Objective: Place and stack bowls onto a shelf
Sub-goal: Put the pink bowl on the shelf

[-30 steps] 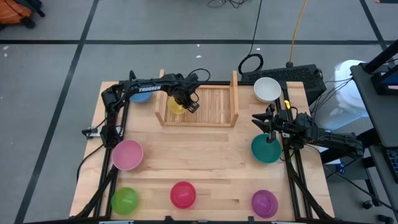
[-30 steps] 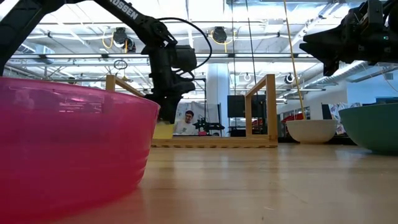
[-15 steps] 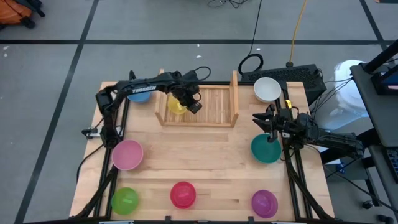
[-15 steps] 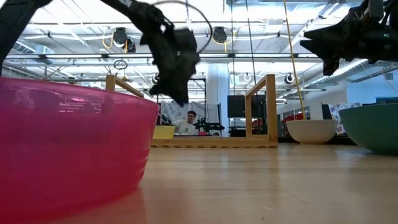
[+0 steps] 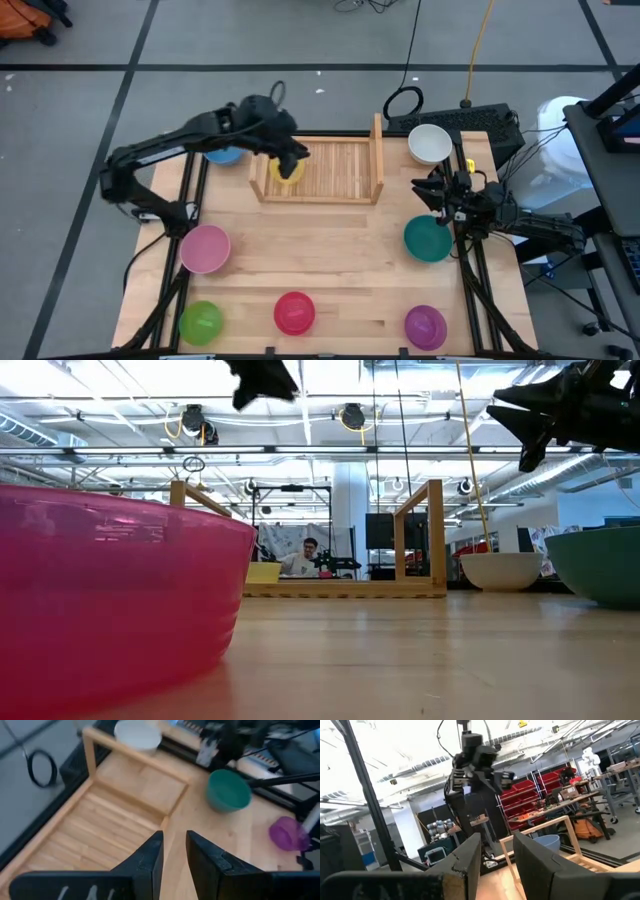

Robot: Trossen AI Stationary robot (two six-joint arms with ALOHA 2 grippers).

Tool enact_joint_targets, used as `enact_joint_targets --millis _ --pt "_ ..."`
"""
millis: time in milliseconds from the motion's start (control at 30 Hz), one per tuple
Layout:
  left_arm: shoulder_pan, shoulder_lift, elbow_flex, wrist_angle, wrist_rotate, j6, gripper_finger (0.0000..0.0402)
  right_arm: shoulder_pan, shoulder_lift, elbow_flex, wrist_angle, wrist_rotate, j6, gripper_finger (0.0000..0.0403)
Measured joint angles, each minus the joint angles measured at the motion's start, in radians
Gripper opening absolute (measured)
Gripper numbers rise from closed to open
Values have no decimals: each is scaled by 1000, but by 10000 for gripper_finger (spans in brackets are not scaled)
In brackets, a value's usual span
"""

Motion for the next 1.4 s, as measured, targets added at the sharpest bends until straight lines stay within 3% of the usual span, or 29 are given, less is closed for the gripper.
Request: enact_joint_targets --millis 133,300,400,600,733,833,1133,1400 --pt "-41 -81 0 -88 -6 25 88 0 0 0 0 -2 27 110" --pt "-110 -142 0 -367 -87 -21 88 0 0 0 1 -2 30 110" --pt "-158 -166 0 -524 -101 -144 88 0 0 0 7 -3 30 110" --pt "-280 -182 0 -834 -118 -537 88 0 0 0 8 -2 38 110" --pt "-362 -197 -7 -844 -141 -724 88 0 0 0 14 -2 37 110" --pt "-423 -198 -13 -851 -161 -727 88 0 0 0 16 -1 37 110" --pt "-597 -194 -30 -849 -233 -503 88 0 0 0 66 -1 34 110" --pt "-660 -194 -236 -845 -217 -541 88 0 0 0 75 -1 30 110"
